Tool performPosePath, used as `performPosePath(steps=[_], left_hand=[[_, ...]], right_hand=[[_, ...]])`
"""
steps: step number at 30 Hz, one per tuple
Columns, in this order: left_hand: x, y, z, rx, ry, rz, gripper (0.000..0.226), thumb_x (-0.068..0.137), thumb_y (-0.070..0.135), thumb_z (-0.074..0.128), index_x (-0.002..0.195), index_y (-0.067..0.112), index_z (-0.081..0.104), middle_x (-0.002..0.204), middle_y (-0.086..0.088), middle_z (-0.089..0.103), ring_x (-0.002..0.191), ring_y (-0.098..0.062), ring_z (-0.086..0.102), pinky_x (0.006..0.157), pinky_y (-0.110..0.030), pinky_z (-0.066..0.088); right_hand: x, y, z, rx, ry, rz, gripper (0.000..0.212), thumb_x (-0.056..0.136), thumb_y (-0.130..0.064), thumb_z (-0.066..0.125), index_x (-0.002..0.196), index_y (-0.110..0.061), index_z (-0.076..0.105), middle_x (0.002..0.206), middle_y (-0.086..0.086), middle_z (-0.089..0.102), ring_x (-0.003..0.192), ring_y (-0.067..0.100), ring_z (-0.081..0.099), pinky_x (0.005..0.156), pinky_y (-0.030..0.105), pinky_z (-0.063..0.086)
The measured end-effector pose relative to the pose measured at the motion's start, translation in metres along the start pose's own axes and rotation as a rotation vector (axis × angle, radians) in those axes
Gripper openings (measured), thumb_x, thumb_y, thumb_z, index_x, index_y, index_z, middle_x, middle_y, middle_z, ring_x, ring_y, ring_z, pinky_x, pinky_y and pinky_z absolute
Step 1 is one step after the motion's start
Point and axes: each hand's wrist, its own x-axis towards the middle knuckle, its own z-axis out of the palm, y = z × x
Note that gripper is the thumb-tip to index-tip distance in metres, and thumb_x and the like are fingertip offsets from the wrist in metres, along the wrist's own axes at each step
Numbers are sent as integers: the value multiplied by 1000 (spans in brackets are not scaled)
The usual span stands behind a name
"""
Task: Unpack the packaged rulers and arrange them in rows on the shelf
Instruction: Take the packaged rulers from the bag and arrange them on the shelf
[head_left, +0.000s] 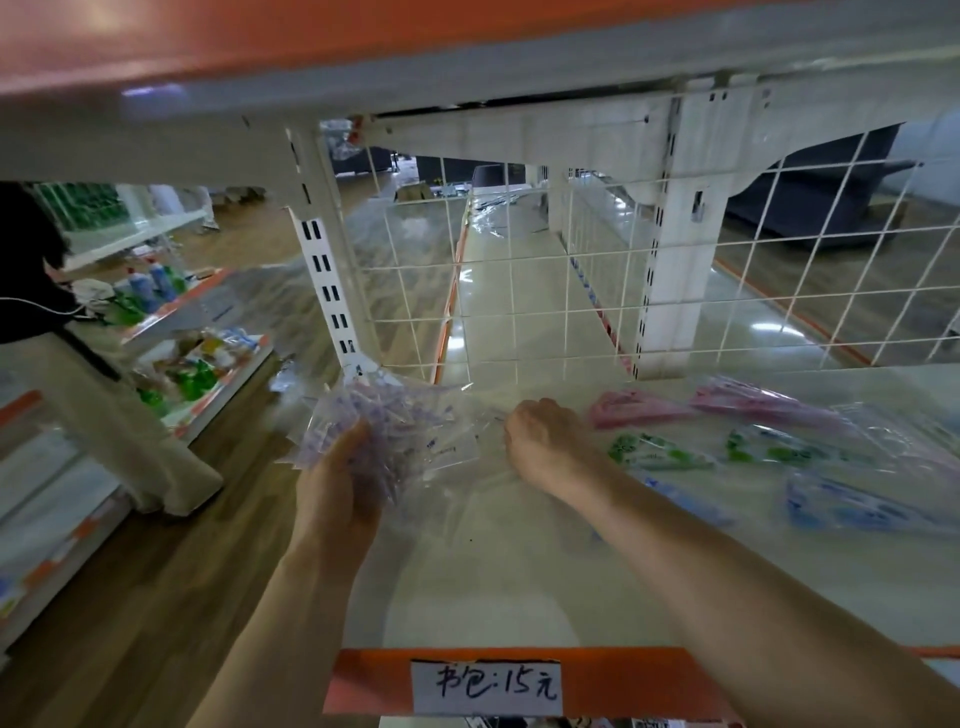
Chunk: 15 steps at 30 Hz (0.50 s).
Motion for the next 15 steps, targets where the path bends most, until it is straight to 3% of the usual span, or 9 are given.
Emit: performPosePath(steps=[2,6,10,13,15], left_hand=[[1,-2,0,6,-9,-8,38,92,14,56,129,2,56,117,-22,60,105,-36,58,98,-49,46],[1,-3,1,40,-5,-22,37,93,12,55,128,2,56,116,-20,64,104,-34,62,95,-48,48],[-6,0,9,35,-23,-20,41,92,13,55,129,-3,52,102,-16,65,83,-29,66,74,-41,57],[-9,2,12,6,-37,-51,39,93,10,53,131,0,53,113,-16,65,112,-39,59,102,-53,44],[-10,3,13,-20,-63,-63,40,94,11,52,132,0,52,121,-18,63,122,-42,52,108,-55,36]], right_hand=[[2,0,0,-17,5,-17,25,93,-2,43,110,-3,61,112,14,61,106,31,56,83,36,45],[7,5,3,-21,-19,-54,29,93,0,40,113,-3,61,115,14,60,110,30,55,86,36,45],[14,17,-17,293,4,50,32,95,-13,44,122,-12,62,126,11,60,116,29,56,92,32,44],[13,14,-48,732,52,128,30,95,-18,49,105,5,66,111,22,66,103,36,61,87,41,48],[8,5,-61,918,5,117,30,93,-19,54,98,8,66,99,26,66,86,35,63,76,40,51]])
